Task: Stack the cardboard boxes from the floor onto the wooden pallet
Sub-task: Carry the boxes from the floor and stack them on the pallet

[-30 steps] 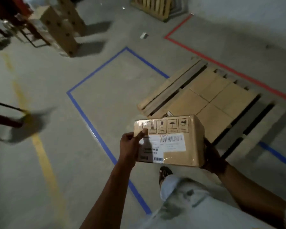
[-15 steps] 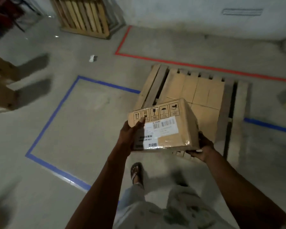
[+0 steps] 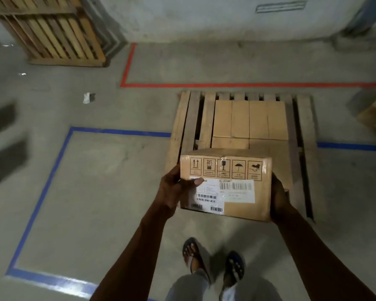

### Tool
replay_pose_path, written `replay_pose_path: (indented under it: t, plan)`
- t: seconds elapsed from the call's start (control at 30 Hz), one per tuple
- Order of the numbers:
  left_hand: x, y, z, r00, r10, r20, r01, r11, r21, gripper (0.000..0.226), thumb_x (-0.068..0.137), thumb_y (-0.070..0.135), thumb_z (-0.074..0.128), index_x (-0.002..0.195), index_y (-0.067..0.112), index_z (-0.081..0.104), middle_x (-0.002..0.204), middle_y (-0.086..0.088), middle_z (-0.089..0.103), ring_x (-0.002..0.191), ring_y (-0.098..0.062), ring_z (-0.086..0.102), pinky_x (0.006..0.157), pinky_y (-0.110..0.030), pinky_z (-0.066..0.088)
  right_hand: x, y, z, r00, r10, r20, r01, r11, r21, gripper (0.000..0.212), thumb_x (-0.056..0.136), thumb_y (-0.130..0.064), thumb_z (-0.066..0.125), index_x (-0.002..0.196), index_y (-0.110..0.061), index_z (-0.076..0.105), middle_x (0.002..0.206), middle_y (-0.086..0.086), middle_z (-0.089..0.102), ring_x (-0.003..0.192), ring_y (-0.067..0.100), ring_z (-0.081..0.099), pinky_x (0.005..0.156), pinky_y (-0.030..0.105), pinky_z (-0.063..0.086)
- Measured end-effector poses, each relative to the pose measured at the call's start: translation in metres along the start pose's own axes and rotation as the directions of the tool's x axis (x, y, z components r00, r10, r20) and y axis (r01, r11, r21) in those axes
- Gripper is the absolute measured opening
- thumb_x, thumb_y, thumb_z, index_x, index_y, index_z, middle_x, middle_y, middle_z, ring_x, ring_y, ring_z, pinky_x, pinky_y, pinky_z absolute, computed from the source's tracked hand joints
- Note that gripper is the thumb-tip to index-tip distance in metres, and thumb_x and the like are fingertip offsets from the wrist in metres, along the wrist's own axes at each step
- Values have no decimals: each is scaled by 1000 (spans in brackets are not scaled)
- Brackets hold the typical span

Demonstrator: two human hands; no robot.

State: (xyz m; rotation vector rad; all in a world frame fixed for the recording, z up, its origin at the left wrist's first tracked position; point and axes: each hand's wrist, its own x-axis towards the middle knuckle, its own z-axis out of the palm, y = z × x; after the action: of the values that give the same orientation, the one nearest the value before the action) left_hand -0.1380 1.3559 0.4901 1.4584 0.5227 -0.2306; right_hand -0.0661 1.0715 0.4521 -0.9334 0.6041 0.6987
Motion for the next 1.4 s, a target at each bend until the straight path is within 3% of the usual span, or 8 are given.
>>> replay_pose_path:
  t: [0.5, 0.6, 0.73, 0.83, 1.07, 1.17, 1.33, 1.4]
  plan:
    - [201, -190, 47, 925, 380, 12, -380, 923, 53, 64, 80, -12, 78, 141, -1, 61, 130, -12, 75, 124, -28, 71, 99, -46, 61, 235, 42, -127, 913, -404, 53, 406, 889, -211, 73, 100, -74, 21, 126, -30, 74, 130, 9, 73, 121, 29, 69, 106, 53, 51]
    - [244, -220, 52, 888, 460, -22, -459, 888, 43, 62, 78, -11, 80, 137, 0, 64, 128, -10, 76, 121, -27, 72, 99, -45, 61, 284, 48, -136, 847, -525, 77, 528, 820, -221, 75, 99, -73, 16, 102, -38, 83, 112, 1, 80, 109, 20, 74, 94, 42, 61]
    - [291, -269, 56, 841, 538, -56, -535, 843, 61, 57, 79, -11, 81, 133, 3, 68, 125, -12, 77, 118, -33, 74, 100, -58, 58, 336, 62, -157, 743, -658, 126, 663, 698, -270, 101, 70, -99, 41, 123, -20, 75, 123, 13, 75, 116, 32, 71, 105, 52, 52]
    - [314, -304, 60, 827, 559, -65, -557, 829, 46, 57, 79, -12, 81, 131, 7, 70, 123, -11, 78, 117, -32, 74, 101, -59, 58, 366, 74, -171, 671, -729, 136, 733, 624, -271, 96, 61, -104, 44, 109, -30, 81, 113, 9, 79, 109, 28, 75, 99, 47, 55]
    - [341, -352, 61, 830, 556, -45, -555, 831, 19, 58, 81, -5, 82, 136, 9, 68, 127, -9, 77, 123, -30, 71, 102, -61, 57, 391, 93, -204, 722, -681, 125, 644, 594, -482, 92, 76, -100, 25, 113, -36, 78, 113, 1, 79, 110, 23, 74, 101, 49, 55]
    - [347, -374, 52, 831, 556, 23, -556, 831, -23, 70, 80, -2, 85, 145, 7, 61, 142, -14, 68, 138, -32, 61, 105, -67, 52, 378, 89, -220, 782, -603, 161, 555, 554, -621, 78, 89, -84, 15, 118, -40, 73, 111, -12, 77, 106, 4, 68, 87, 29, 51]
    - [364, -394, 42, 825, 555, 111, -565, 818, 109, 113, 55, 48, 102, 154, 25, 52, 156, 1, 56, 144, -25, 53, 99, -56, 60, 386, 82, -265, 796, -597, 99, 470, 507, -723, 31, 100, -56, 48, 106, -39, 73, 112, -11, 72, 122, 19, 62, 114, 45, 42]
    - [374, -406, 38, 857, 490, 162, -516, 811, 275, 129, 47, 58, 102, 159, 34, 43, 163, 8, 47, 149, -21, 45, 100, -34, 59, 387, 86, -282, 823, -562, 78, 341, 381, -859, 52, 78, -41, 67, 130, -38, 67, 135, -5, 67, 136, 23, 55, 117, 50, 41]
